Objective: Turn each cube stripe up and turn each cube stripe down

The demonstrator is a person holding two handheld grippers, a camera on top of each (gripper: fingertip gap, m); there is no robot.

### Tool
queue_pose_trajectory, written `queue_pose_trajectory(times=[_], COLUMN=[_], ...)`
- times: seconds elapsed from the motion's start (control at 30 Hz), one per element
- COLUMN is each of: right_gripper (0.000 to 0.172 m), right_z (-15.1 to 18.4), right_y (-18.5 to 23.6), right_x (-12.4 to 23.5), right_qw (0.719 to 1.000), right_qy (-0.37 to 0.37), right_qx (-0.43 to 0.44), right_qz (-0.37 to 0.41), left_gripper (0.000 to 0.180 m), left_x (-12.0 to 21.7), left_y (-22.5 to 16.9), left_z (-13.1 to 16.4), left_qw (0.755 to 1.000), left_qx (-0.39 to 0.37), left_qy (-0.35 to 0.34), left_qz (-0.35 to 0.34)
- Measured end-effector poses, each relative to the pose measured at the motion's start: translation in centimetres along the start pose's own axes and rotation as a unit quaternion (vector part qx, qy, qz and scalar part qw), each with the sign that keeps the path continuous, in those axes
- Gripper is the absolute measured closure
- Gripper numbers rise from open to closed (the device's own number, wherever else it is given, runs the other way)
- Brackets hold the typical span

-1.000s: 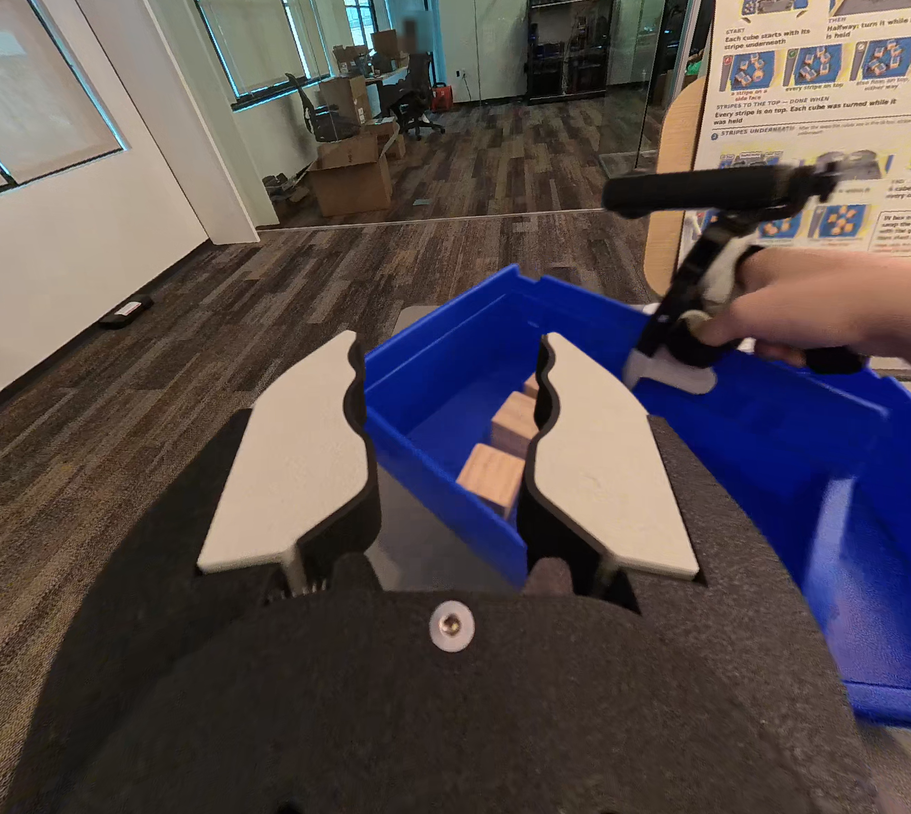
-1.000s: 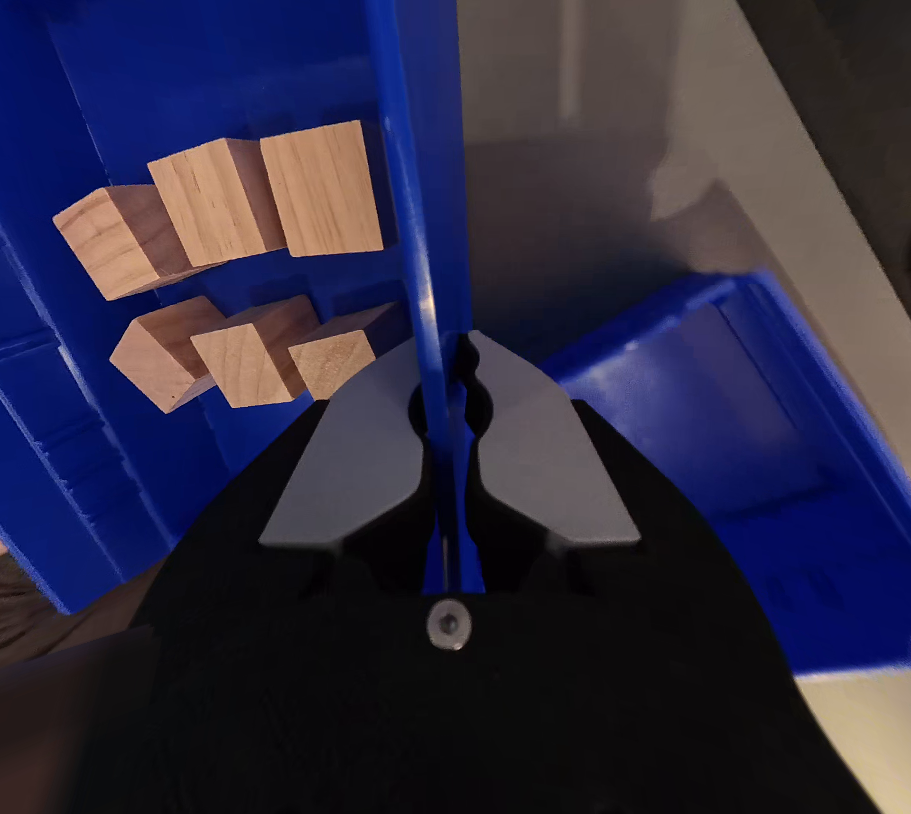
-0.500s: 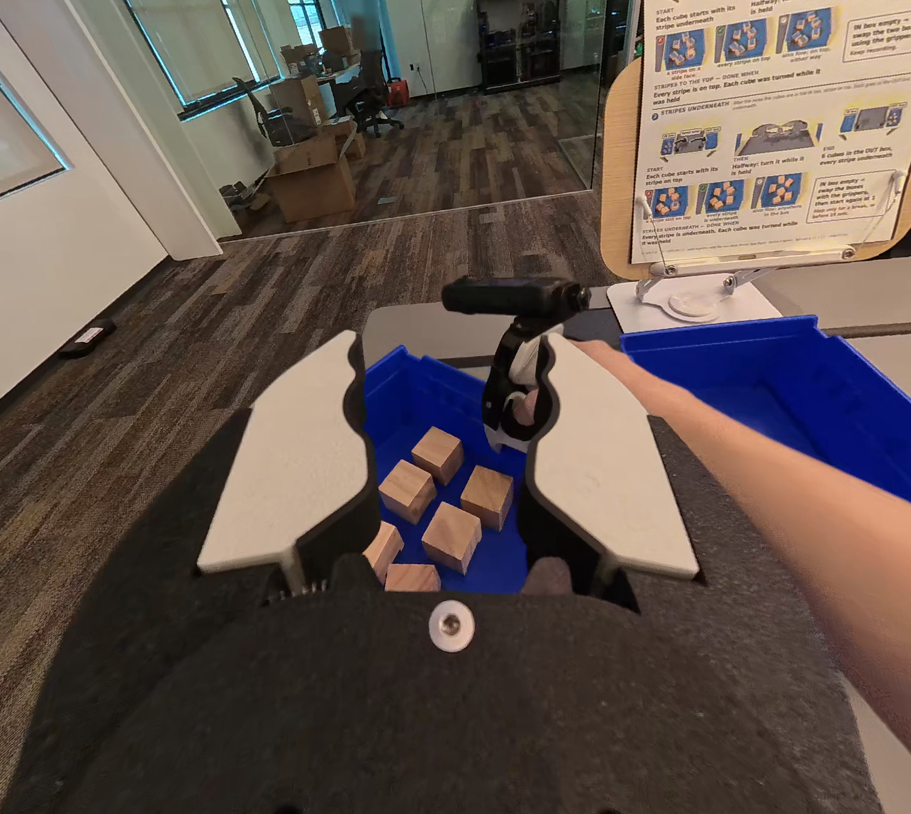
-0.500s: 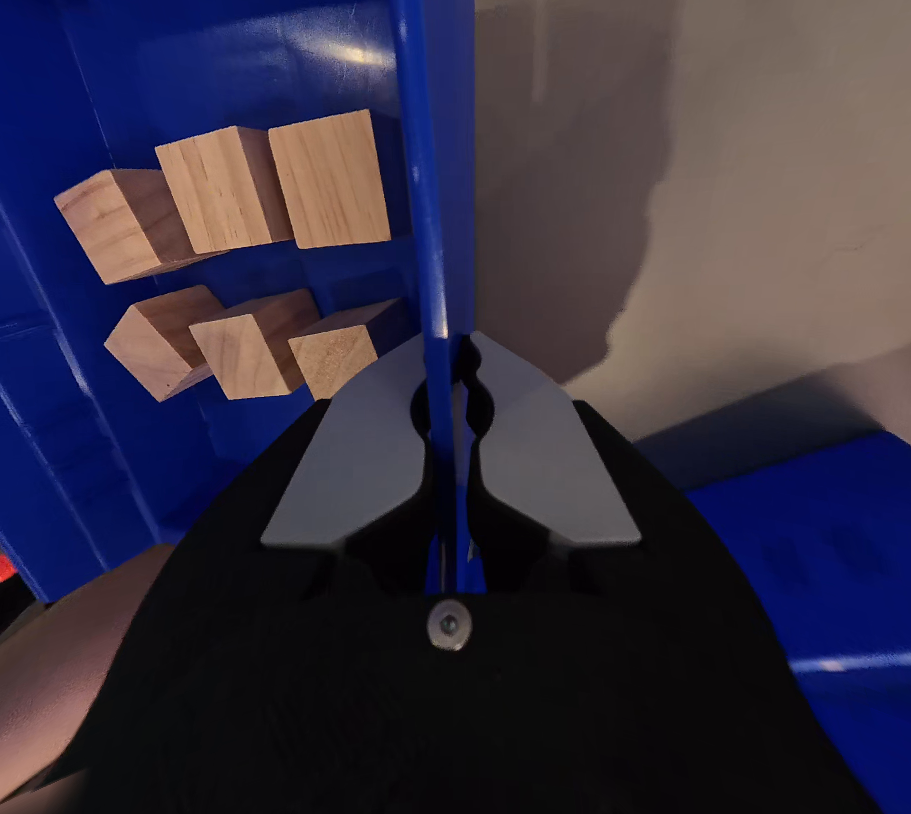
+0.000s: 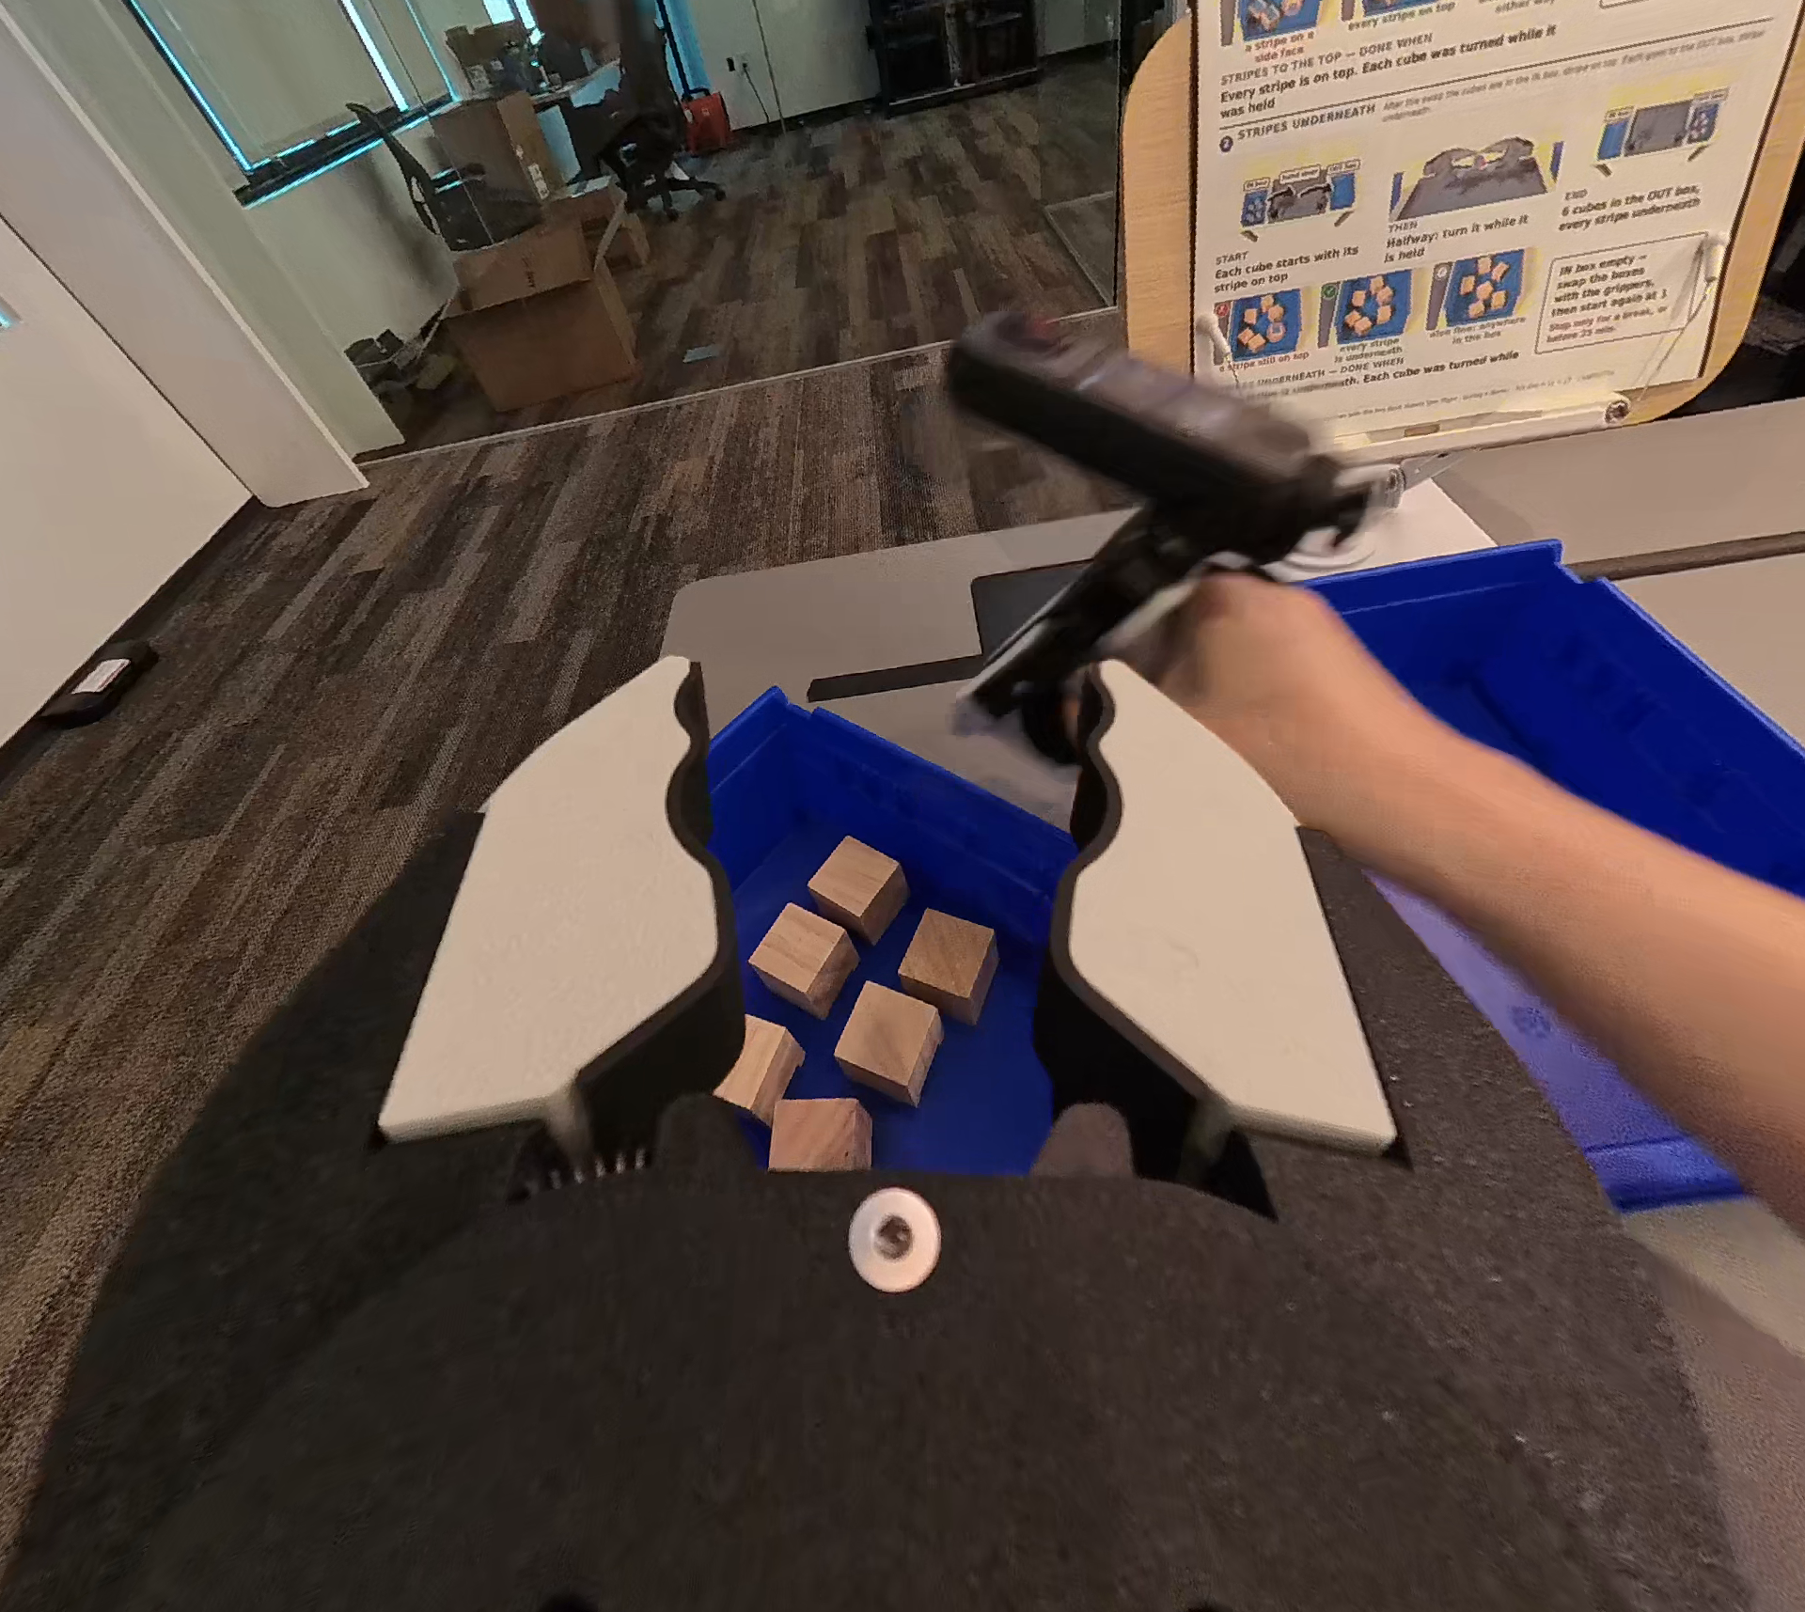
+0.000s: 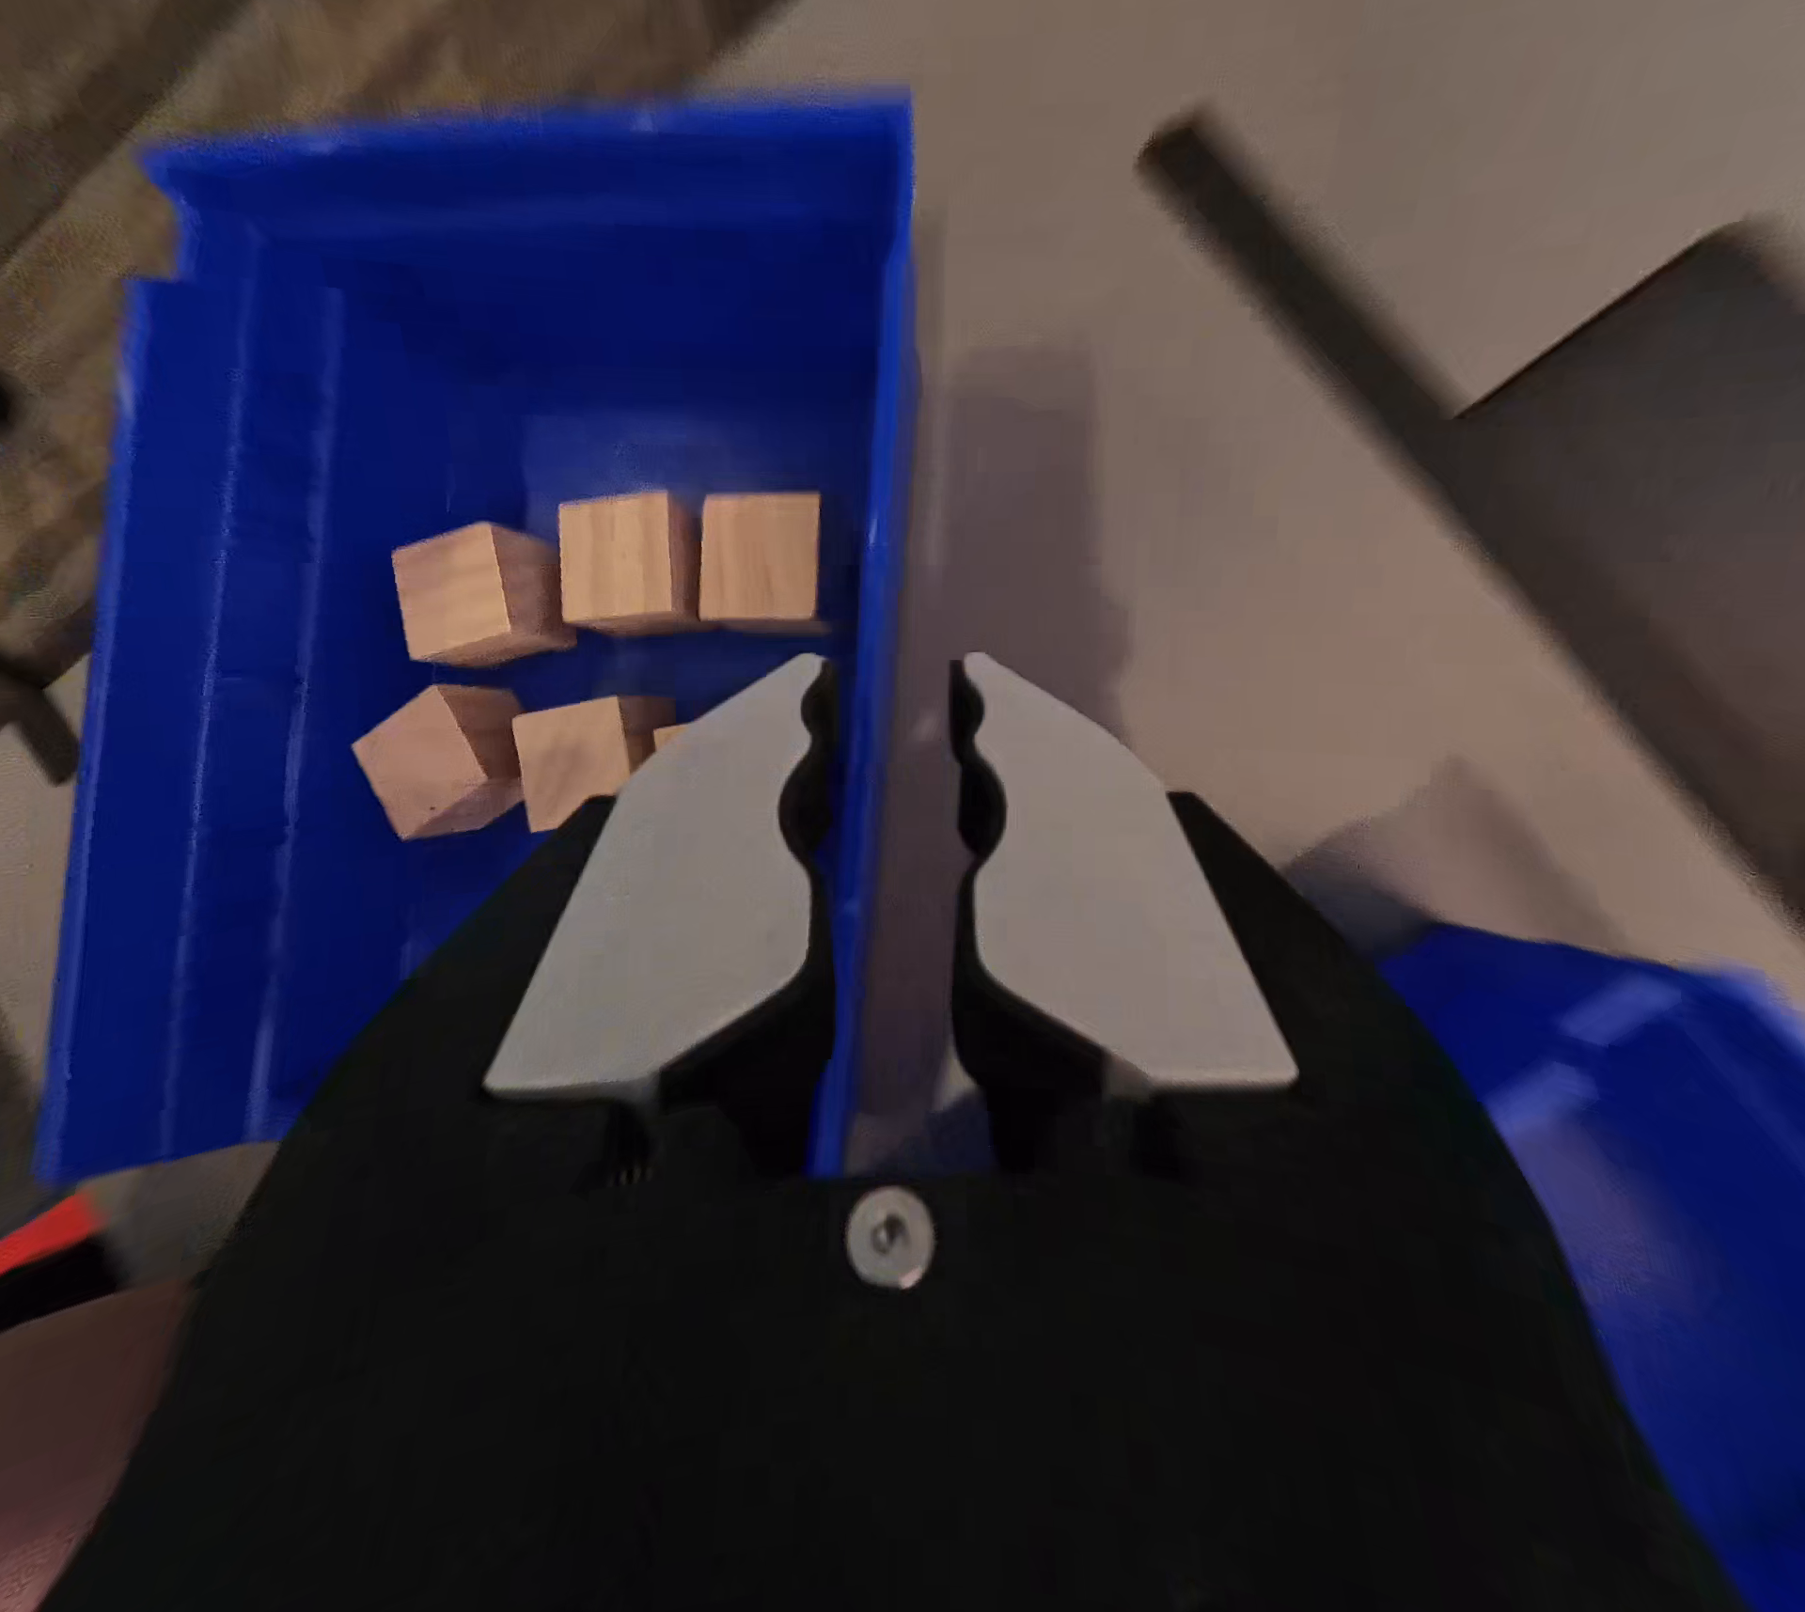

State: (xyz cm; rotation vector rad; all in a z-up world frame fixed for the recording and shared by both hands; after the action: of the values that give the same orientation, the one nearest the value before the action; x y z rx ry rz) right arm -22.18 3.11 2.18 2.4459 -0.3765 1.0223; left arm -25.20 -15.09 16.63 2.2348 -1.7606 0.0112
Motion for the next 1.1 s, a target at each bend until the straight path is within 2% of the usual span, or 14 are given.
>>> queue_pose_trajectory(times=[0.07,0.13,0.2,0.27,0.33,0.4,0.47,0.5,0.57,0.6,0.7,0.87,1.1], right_gripper=[0.135,0.108,0.103,0.102,0.101,0.101,0.109,0.120,0.132,0.147,0.161,0.163,0.163], right_z=[1.1,4.3,8.5,12.9,17.5,21.2,23.6,24.5,25.2,25.3,25.7,27.9,33.8], right_y=[-0.3,-2.5,-6.0,-9.3,-11.7,-13.0,-13.6,-13.9,-14.1,-14.3,-15.9,-18.7,-24.0], right_x=[5.2,10.3,14.8,17.7,18.5,18.0,16.9,16.4,15.9,16.0,17.4,20.2,27.3], right_qw=[0.995,0.984,0.969,0.961,0.955,0.949,0.949,0.949,0.953,0.955,0.956,0.955,0.937], right_qy=[-0.041,-0.027,-0.011,-0.010,0.033,0.090,0.133,0.148,0.144,0.137,0.130,0.104,0.065], right_qx=[0.051,0.053,0.013,-0.071,-0.152,-0.191,-0.208,-0.215,-0.237,-0.239,-0.232,-0.263,-0.318], right_qz=[0.073,0.167,0.247,0.267,0.254,0.233,0.196,0.177,0.127,0.109,0.123,0.092,0.125], left_gripper=[0.108,0.108,0.108,0.108,0.108,0.108,0.109,0.109,0.109,0.109,0.110,0.111,0.112], left_x=[0.2,0.3,0.2,0.0,-0.1,-0.3,-0.5,-0.5,-0.6,-0.7,-0.8,-1.4,-2.2], left_y=[0.2,0.5,0.6,0.4,-0.2,-0.9,-1.3,-1.6,-2.2,-2.3,-2.7,-3.3,-4.1], left_z=[0.1,0.2,0.3,0.3,0.2,0.2,0.1,0.1,0.1,0.2,0.1,0.2,0.4], left_qw=[1.000,1.000,1.000,1.000,1.000,1.000,0.999,0.999,0.999,0.999,0.998,0.997,0.995], left_qx=[0.002,0.008,0.014,0.014,0.004,-0.011,-0.025,-0.030,-0.038,-0.042,-0.051,-0.061,-0.078], left_qy=[0.000,0.004,0.008,0.012,0.016,0.020,0.024,0.026,0.030,0.031,0.033,0.041,0.051], left_qz=[0.001,0.004,0.005,0.005,0.006,0.002,-0.017,-0.019,-0.013,-0.014,-0.022,-0.032,-0.039])
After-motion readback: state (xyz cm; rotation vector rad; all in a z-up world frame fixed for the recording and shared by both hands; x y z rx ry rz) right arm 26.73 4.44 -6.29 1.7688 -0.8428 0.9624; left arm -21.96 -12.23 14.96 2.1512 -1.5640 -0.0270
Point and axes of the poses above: each gripper's, where its closed fingertips meet, x back along the fingers, z out of its underside, y = z × x across the jaws, the point moved 6 cm from there along x, back along the fingers, and after that the axes turned 13 degrees about -z, right-handed, at the moved point
